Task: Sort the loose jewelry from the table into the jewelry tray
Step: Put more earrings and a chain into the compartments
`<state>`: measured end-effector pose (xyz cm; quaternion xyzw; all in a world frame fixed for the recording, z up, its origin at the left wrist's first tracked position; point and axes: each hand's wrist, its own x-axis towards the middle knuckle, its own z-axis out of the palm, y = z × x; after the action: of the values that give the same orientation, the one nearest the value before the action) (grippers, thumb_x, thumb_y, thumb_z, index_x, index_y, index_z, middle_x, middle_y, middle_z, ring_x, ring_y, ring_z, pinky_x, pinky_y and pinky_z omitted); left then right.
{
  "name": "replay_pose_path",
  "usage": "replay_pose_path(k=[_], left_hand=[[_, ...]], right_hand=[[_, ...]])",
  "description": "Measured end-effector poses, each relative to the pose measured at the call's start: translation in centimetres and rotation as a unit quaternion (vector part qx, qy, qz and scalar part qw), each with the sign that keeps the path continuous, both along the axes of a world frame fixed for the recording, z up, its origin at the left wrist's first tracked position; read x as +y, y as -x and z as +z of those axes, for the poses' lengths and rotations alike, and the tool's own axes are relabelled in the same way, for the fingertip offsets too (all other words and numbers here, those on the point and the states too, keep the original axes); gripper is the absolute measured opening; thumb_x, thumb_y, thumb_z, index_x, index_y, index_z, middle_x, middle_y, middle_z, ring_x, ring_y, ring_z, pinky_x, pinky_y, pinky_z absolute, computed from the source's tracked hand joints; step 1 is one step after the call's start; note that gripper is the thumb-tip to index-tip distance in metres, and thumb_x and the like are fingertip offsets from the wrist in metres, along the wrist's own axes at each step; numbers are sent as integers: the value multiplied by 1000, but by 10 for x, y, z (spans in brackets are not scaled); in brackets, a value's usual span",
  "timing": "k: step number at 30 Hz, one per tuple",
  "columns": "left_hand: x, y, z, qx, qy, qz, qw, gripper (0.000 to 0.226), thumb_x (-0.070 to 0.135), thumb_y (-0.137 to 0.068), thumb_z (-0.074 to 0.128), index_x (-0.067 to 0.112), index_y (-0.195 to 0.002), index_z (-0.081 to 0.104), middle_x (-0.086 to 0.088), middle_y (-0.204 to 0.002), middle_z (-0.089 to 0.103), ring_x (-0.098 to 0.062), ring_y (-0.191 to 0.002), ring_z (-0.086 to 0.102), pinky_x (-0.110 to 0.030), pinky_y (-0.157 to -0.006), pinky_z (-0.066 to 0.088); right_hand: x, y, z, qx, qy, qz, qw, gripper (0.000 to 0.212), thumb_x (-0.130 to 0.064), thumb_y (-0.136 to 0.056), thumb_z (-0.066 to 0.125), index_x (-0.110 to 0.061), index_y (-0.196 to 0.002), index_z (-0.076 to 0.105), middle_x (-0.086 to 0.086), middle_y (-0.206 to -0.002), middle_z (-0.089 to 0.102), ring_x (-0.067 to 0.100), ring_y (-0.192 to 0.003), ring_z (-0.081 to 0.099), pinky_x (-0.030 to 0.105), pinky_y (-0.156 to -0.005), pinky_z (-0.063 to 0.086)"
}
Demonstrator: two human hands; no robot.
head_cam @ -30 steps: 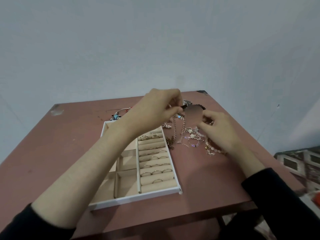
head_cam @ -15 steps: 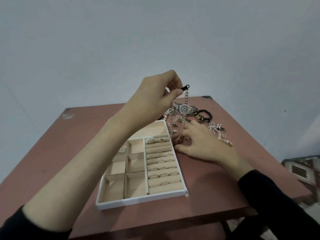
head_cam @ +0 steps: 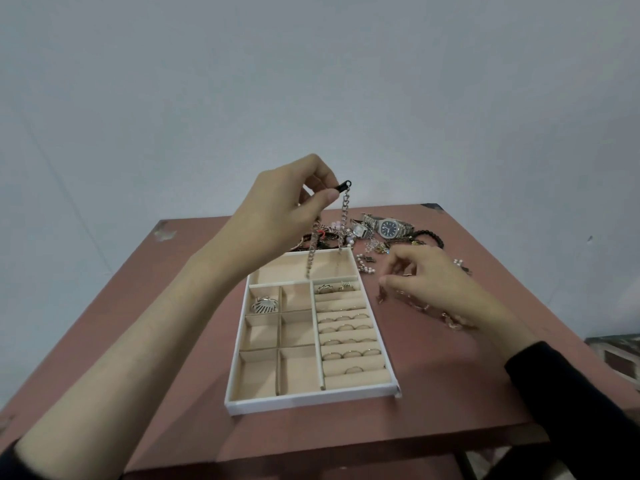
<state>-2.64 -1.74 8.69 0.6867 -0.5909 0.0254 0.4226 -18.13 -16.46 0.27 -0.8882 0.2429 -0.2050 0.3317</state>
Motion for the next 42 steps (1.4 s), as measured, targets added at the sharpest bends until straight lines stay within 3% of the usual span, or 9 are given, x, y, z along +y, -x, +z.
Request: replay_pose_path(k=[6, 13, 18, 23, 32, 37, 42], left_hand=[[11, -10, -2, 9, 0, 23, 1000, 14, 21, -91, 55, 31, -81, 52, 13, -81, 57, -4, -60, 57, -16, -56, 44], [21, -20, -7, 60, -1, 36, 998, 16, 19, -90, 57, 30, -79, 53, 11, -83, 59, -10, -60, 65, -20, -58, 48], [22, -23, -18, 95, -29, 29, 995, 9, 13, -89, 58, 20, -83, 57, 2, -83, 64, -9, -68, 69, -35, -71, 56], [22, -22, -31, 125, -46, 34, 990, 1, 11, -89, 59, 11, -89, 59, -8, -85, 69, -13, -71, 69, -20, -69, 54], [28, -22, -52, 154, -58, 52, 985, 1, 10, -87, 58, 10, -87, 59, -9, -84, 67, -17, -71, 71, -37, -78, 56], [32, -25, -61, 143, -76, 74, 984, 3, 10, -84, 57, 12, -83, 59, -5, -81, 68, -16, -73, 70, -24, -60, 51], [33, -26, -72, 86, -115, 73, 987, 5, 12, -81, 60, 16, -79, 62, -2, -77, 66, -15, -71, 59, -25, -69, 46]], right_hand=[[4, -10, 20, -120, -77, -12, 990, 11, -5, -77, 70, -15, -73, 65, 1, -68, 69, 7, -62, 58, 25, -65, 44], [23, -27, 56, -233, -122, 20, 965, 19, -1, -78, 67, -20, -76, 65, 1, -69, 65, 20, -73, 58, 30, -68, 41], [35, -41, 70, -231, -102, 39, 967, 20, -2, -79, 66, -21, -77, 66, -4, -68, 65, 15, -74, 58, 27, -65, 42], [41, -50, 75, -228, -89, 38, 969, 19, -2, -79, 64, -21, -77, 66, -10, -63, 63, 5, -66, 54, 22, -62, 42], [47, -55, 77, -226, -88, 49, 969, 18, -3, -79, 64, -21, -78, 66, -3, -69, 64, 7, -67, 54, 18, -59, 41], [46, -58, 75, -221, -89, 61, 969, 19, -2, -79, 65, -21, -78, 67, -3, -72, 65, 6, -67, 56, 18, -62, 44], [46, -63, 72, -214, -80, 76, 971, 25, 3, -78, 64, -22, -75, 68, -3, -75, 68, 9, -69, 59, 23, -65, 48]])
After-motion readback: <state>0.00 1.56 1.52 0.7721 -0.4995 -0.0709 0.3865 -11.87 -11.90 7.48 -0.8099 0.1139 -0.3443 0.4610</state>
